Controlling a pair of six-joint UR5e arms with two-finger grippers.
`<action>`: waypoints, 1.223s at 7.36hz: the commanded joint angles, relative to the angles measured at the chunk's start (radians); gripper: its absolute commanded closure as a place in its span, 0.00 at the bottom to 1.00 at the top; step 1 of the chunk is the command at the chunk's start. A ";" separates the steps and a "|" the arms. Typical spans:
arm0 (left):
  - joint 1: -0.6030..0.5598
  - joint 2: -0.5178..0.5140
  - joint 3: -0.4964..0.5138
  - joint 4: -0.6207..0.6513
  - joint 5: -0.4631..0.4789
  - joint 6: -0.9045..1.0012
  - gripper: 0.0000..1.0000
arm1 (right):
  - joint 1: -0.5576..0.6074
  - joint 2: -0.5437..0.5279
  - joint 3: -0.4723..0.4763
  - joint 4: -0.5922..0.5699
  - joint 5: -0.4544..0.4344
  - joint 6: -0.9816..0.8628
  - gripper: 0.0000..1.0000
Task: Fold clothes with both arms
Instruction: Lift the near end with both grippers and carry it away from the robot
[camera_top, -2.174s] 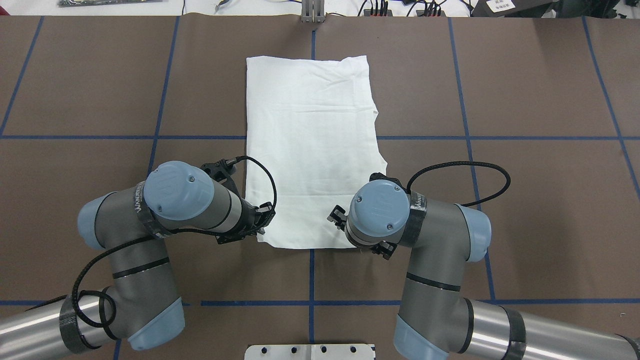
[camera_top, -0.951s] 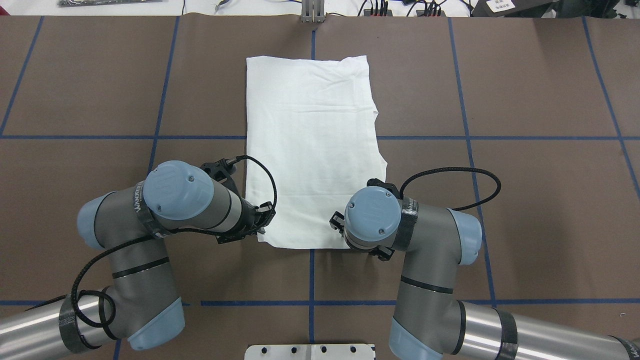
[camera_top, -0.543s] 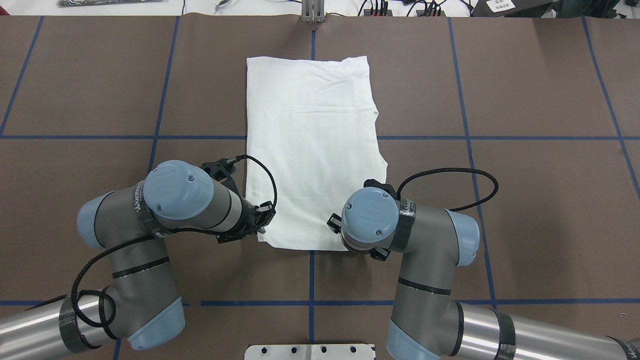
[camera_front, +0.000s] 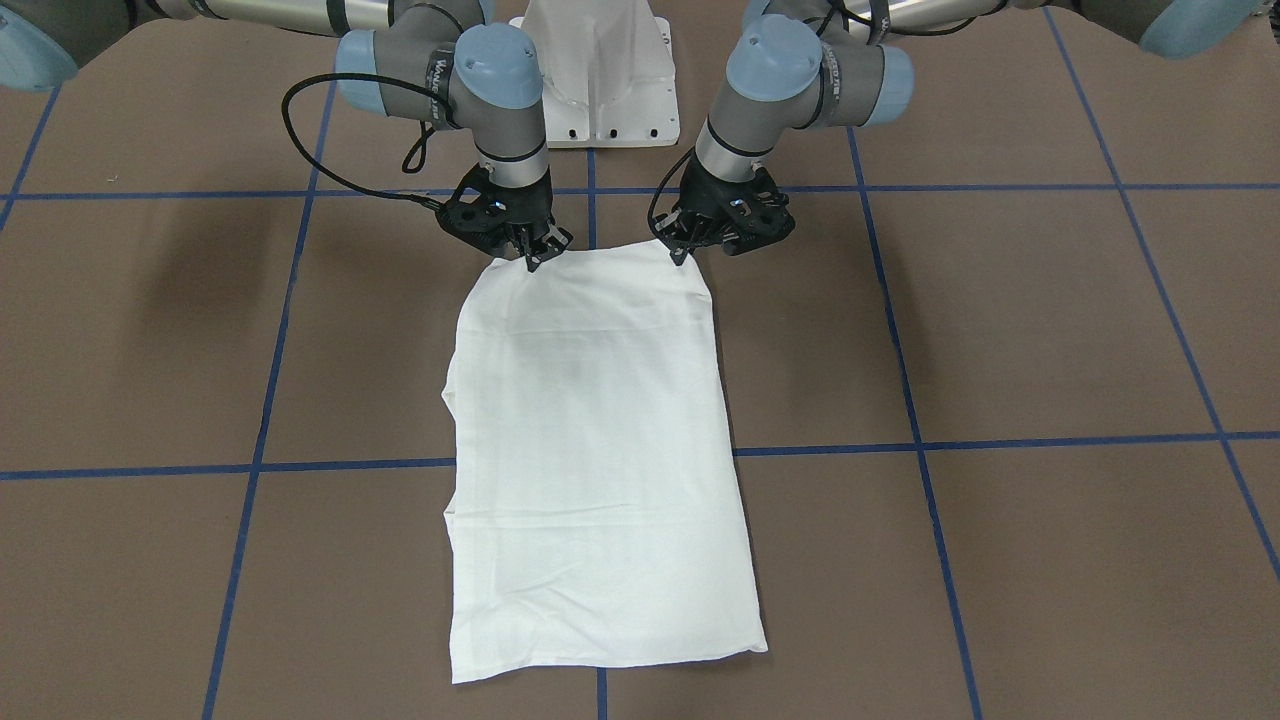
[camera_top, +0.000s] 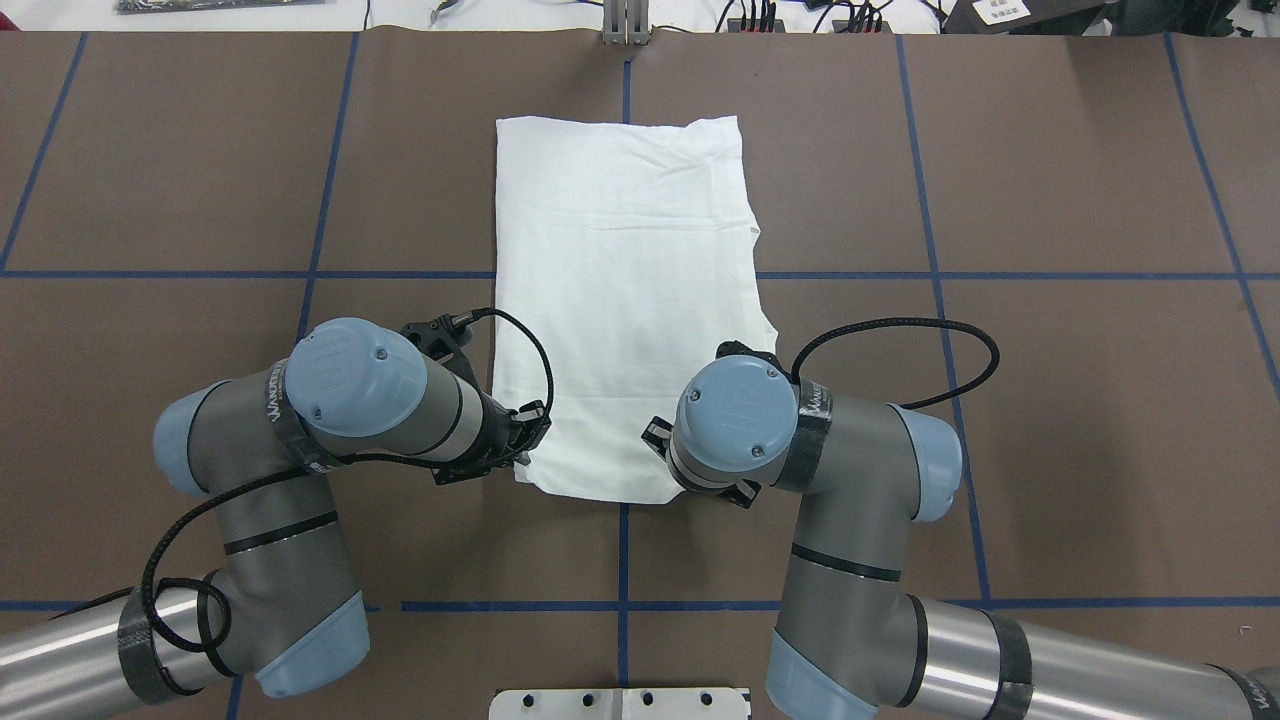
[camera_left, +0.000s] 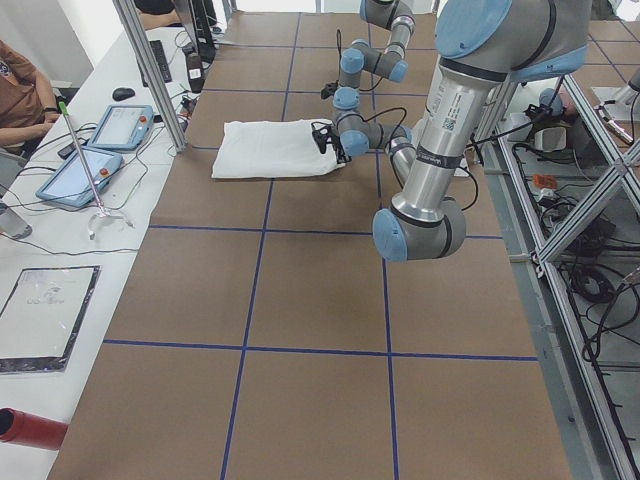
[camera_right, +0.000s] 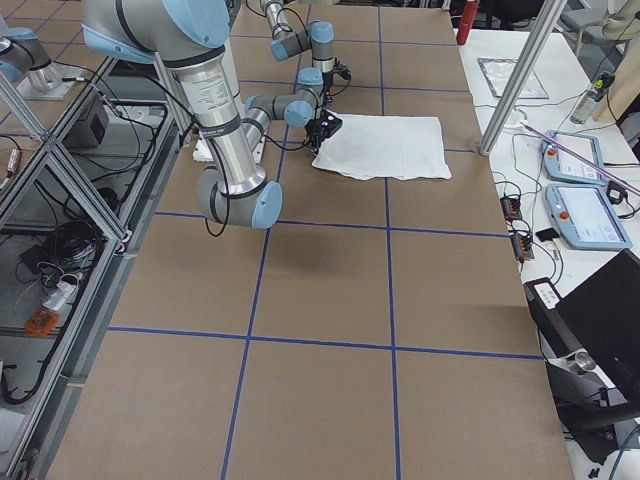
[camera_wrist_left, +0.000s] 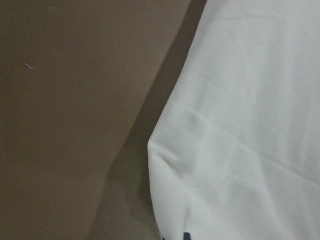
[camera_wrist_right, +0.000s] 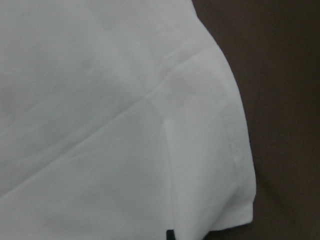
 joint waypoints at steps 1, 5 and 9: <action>-0.006 0.011 -0.037 0.007 -0.002 0.000 1.00 | 0.005 -0.021 0.073 -0.003 0.009 -0.006 1.00; 0.102 0.041 -0.299 0.320 -0.068 -0.005 1.00 | -0.048 -0.102 0.267 -0.003 0.195 -0.008 1.00; 0.136 0.038 -0.398 0.423 -0.079 0.003 1.00 | 0.005 -0.115 0.315 0.000 0.296 -0.082 1.00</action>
